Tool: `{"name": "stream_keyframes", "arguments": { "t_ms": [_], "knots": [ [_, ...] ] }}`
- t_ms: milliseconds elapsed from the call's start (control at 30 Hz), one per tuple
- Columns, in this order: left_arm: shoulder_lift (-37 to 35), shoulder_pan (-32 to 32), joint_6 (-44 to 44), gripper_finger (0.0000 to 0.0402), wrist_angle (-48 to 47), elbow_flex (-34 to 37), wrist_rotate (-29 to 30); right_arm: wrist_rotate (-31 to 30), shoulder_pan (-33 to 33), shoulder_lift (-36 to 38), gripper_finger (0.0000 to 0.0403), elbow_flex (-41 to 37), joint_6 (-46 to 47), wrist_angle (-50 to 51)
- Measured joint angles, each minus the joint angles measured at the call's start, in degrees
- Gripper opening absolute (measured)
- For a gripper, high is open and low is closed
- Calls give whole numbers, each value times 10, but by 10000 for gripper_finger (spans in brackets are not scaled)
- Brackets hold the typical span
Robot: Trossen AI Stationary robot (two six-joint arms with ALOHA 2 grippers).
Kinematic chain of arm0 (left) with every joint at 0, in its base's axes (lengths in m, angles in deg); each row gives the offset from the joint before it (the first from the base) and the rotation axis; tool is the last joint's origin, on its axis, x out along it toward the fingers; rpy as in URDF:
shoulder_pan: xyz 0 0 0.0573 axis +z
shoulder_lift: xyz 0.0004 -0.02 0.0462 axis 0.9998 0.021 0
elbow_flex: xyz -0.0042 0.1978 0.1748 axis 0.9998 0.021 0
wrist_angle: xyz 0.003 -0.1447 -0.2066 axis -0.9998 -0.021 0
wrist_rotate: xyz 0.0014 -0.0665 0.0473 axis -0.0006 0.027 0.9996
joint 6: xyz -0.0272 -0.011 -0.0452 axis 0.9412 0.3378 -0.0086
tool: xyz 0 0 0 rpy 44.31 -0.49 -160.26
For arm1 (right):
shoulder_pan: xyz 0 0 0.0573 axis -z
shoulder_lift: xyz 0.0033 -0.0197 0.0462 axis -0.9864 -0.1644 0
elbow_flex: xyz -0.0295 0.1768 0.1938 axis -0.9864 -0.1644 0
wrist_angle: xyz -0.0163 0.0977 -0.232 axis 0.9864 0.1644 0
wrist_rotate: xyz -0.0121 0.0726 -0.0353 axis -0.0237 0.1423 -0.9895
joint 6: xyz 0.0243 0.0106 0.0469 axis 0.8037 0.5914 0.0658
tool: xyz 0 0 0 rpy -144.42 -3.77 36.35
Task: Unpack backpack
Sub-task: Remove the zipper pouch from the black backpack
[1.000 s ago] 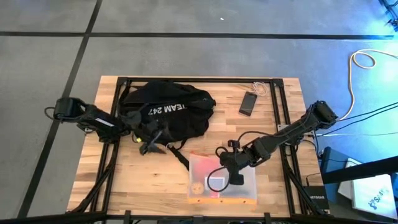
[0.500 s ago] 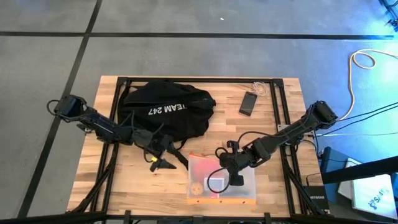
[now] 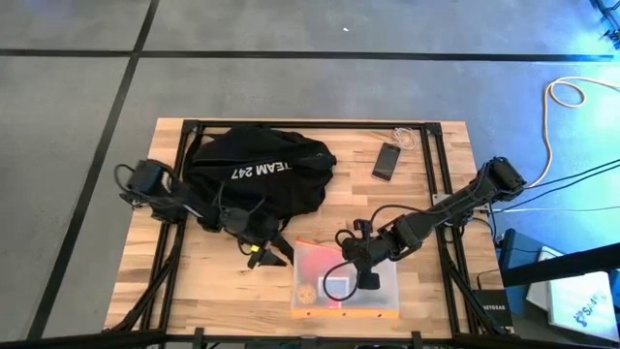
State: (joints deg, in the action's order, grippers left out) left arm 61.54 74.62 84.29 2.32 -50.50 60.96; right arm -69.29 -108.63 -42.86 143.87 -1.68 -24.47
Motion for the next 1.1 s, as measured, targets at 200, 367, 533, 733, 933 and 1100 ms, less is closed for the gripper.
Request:
{"name": "stream_keyframes", "arguments": {
  "t_ms": [200,367,533,733,933,1100],
  "knots": [
    [61,19,2,315,39,-33,-17,0,-1,0,0,0,0,1],
    [61,31,9,315,19,-39,-32,0,0,0,0,0,0,1],
    [60,43,34,315,-41,-35,-109,0,0,0,0,0,0,0],
    [59,50,52,315,-78,-36,-127,0,0,0,0,0,0,-3],
    [59,63,47,315,-98,-37,-121,0,0,0,0,0,-3,-2],
    [61,68,27,315,-83,-52,-79,0,0,0,0,0,-13,-12]
  ]
}}
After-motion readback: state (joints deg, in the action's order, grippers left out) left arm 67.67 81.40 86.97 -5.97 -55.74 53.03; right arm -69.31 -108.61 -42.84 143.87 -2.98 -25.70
